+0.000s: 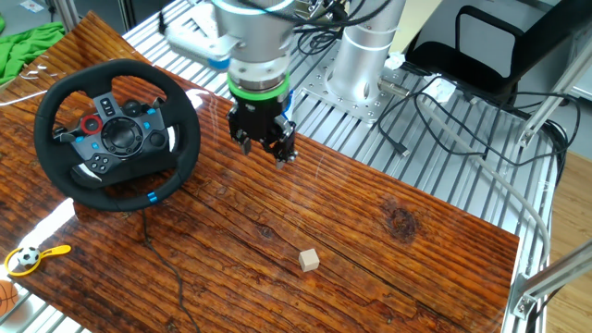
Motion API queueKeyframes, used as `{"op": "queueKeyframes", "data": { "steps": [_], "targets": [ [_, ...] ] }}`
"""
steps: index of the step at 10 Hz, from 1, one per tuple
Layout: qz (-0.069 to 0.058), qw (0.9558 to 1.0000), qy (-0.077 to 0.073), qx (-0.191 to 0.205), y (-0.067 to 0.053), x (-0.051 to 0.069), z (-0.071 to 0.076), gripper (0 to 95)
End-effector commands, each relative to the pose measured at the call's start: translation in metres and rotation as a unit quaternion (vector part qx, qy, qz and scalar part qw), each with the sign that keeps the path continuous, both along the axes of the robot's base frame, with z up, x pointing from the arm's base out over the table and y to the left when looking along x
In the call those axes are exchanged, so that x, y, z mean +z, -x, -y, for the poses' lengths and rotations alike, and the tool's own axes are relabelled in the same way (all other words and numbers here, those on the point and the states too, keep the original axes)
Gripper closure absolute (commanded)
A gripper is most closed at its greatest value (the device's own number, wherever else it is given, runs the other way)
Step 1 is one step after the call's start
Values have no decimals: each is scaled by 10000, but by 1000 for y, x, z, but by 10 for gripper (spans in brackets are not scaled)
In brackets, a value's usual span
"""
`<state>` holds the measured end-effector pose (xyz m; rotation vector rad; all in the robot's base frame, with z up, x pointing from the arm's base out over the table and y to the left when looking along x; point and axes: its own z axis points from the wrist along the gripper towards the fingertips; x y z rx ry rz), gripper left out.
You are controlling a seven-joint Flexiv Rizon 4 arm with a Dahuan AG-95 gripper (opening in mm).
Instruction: Rotate the steering wheel 90 degrees counterclockwise
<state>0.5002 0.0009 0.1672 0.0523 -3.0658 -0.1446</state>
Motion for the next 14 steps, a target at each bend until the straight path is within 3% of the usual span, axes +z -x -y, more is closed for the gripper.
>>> {"op": "queueKeyframes", "data": {
  "steps": [1,11,12,14],
  "targets": [
    [30,10000,7,-3,4,0,0,950],
    [48,10000,54,29,9,3,1,950],
    [41,9998,162,71,11,7,3,950],
    [40,9981,587,179,13,11,5,950]
  ]
}}
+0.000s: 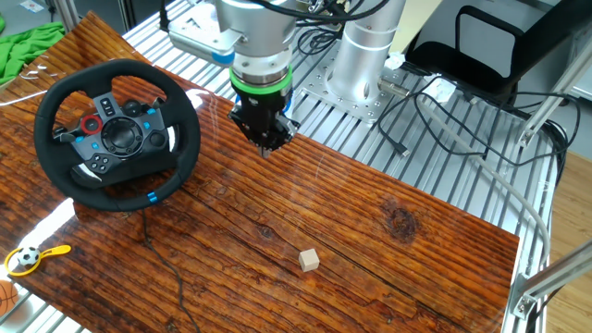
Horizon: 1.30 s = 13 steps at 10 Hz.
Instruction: Rotate the steering wheel 90 degrees counterclockwise
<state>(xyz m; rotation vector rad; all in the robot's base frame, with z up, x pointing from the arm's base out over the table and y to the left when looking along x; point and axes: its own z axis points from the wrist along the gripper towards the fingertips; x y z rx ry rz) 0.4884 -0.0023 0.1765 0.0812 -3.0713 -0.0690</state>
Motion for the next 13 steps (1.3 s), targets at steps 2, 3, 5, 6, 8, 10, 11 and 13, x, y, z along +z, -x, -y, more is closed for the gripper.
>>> {"op": "queueKeyframes", "data": {
  "steps": [2,3,5,6,8,10,11,13],
  "targets": [
    [31,9977,668,114,3,6,6,950],
    [38,9972,741,111,3,7,8,950],
    [85,9959,893,129,3,9,16,950],
    [110,9950,979,147,3,9,20,950],
    [183,9925,1193,186,3,8,29,950],
    [234,9910,1309,163,3,7,36,950],
    [276,9900,1374,156,3,6,39,950],
    [390,9870,1552,117,1,4,47,950]
  ]
}}
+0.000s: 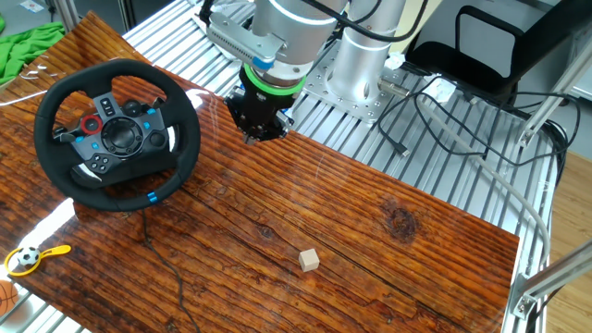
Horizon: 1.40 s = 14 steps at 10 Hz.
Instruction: Rotate the steering wheel 90 degrees counterclockwise
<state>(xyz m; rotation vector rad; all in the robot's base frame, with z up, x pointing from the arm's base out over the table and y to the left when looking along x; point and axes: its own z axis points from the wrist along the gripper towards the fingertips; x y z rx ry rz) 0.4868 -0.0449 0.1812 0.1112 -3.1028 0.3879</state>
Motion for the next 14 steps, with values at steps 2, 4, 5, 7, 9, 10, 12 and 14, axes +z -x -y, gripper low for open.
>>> {"op": "queueKeyframes", "data": {
  "steps": [2,4,5,7,9,10,12,14],
  "targets": [
    [102,9997,230,-23,-5,1,9,950],
    [107,9994,314,18,-12,3,14,950],
    [95,9994,330,34,-17,5,18,950],
    [67,9993,363,60,-24,8,25,950],
    [3,9993,348,123,-36,13,36,950],
    [-12,9993,349,148,-39,15,40,950],
    [-53,9992,318,229,-47,20,51,950],
    [-85,9991,280,292,-54,23,60,950]
  ]
}}
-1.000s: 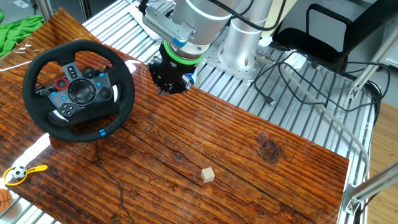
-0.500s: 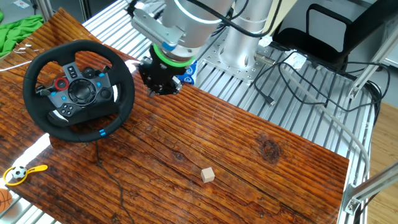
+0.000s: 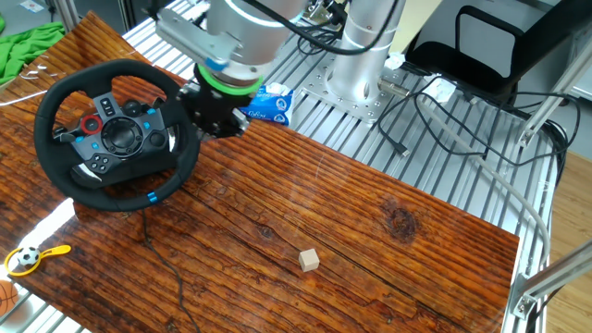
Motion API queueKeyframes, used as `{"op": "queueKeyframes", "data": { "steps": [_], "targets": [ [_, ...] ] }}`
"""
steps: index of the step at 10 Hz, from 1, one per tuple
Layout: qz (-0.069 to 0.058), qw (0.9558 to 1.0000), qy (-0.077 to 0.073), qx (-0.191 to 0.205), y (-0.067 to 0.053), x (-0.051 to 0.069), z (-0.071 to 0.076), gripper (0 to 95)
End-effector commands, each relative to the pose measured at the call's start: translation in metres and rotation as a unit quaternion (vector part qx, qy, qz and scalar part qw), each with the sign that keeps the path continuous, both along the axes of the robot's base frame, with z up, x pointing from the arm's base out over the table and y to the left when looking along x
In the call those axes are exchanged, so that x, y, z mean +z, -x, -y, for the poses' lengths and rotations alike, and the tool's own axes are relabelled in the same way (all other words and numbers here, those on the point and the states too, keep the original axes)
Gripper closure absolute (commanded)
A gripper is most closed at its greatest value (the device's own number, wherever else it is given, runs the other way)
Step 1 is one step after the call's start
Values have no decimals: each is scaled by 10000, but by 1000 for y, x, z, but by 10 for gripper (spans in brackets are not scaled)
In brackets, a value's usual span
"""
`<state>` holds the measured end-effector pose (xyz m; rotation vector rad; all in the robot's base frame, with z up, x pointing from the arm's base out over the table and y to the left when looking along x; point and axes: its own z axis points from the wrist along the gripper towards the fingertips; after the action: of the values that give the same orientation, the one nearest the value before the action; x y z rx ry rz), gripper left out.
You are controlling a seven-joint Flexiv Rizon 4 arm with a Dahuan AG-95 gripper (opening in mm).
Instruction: Rotate the steering wheel 90 degrees counterclockwise
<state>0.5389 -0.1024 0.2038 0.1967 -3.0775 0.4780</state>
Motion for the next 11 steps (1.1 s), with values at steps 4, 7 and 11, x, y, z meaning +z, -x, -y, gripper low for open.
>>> {"op": "queueKeyframes", "data": {
  "steps": [4,7,11],
  "targets": [
    [-139,9996,-91,232,-16,6,29,950],
    [-207,9990,-253,290,-24,5,48,950],
    [-222,9979,-410,459,-32,1,78,950]
  ]
}}
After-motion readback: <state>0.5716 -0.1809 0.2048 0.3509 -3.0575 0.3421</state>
